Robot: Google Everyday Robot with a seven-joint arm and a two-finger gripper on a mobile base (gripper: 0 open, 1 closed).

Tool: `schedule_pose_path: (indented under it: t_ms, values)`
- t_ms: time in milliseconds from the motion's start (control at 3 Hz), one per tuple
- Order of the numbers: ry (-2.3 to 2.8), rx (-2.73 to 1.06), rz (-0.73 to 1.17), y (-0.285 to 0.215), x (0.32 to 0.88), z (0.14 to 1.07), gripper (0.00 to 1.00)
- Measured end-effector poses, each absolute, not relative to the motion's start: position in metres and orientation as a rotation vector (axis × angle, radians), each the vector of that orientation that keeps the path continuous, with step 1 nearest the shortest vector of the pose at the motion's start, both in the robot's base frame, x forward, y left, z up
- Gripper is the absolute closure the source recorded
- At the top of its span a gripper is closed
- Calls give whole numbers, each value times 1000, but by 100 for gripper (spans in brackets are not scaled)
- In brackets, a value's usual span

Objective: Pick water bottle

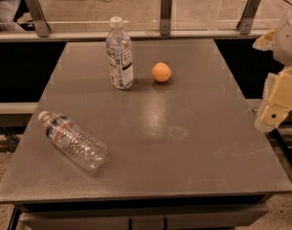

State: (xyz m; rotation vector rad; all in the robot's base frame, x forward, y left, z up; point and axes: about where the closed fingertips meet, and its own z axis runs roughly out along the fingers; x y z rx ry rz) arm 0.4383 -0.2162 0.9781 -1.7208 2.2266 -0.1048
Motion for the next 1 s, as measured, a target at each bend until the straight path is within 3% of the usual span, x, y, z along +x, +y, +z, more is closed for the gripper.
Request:
schedule_pose_path:
  t_ms: [333,1000]
  values:
    - [2225,-1720,-106,-216,438,978,0]
    - [2247,-1691,-1,-164,461,950,0]
